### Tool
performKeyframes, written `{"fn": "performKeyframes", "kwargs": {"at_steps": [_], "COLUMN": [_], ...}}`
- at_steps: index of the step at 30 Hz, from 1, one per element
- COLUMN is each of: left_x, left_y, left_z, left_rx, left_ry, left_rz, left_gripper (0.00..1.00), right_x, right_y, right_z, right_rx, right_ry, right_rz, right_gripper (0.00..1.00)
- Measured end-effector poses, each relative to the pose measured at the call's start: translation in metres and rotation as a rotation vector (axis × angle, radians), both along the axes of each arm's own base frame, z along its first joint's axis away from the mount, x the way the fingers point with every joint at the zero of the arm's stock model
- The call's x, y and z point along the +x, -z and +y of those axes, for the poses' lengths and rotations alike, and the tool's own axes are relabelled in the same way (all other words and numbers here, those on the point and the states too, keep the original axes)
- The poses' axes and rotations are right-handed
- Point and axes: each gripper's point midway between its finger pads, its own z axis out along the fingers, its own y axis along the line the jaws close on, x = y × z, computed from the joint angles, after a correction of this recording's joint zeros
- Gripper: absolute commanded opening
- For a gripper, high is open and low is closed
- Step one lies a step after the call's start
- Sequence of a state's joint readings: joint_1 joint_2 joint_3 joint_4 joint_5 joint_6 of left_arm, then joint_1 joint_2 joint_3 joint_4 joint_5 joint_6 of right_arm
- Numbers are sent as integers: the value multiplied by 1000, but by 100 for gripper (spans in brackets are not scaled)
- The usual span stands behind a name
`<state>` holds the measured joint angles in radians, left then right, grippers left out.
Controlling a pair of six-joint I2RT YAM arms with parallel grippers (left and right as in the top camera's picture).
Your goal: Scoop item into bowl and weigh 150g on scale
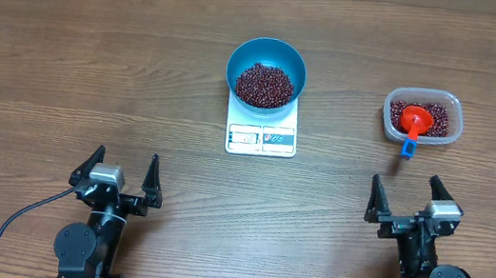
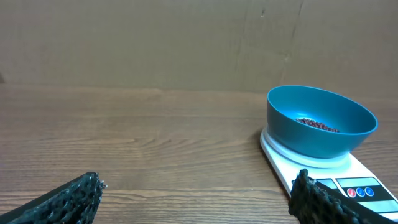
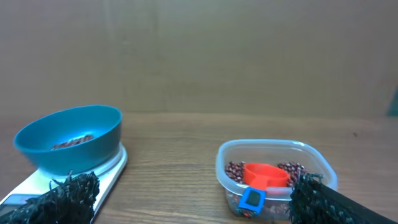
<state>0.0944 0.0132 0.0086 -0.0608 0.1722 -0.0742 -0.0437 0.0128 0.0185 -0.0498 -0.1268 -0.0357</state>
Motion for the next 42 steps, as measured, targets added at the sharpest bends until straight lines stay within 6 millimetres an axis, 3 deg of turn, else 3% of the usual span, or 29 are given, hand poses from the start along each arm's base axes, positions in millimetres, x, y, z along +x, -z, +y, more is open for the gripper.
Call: {"fn": "performKeyframes", "kwargs": {"at_steps": [10, 42], "left_x": [0, 0], "left_y": [0, 0], "left_z": [0, 0], "left_rx": [0, 0], "left_ry": [0, 0], "left_rz": [0, 0], "left_gripper": [99, 100], "right_x": [1, 1], "right_y": [9, 10], "right_z": [-14, -17], "right_rx": [82, 111], "right_ry": [85, 101], "right_rz": [43, 45], "right_gripper": [100, 100]}}
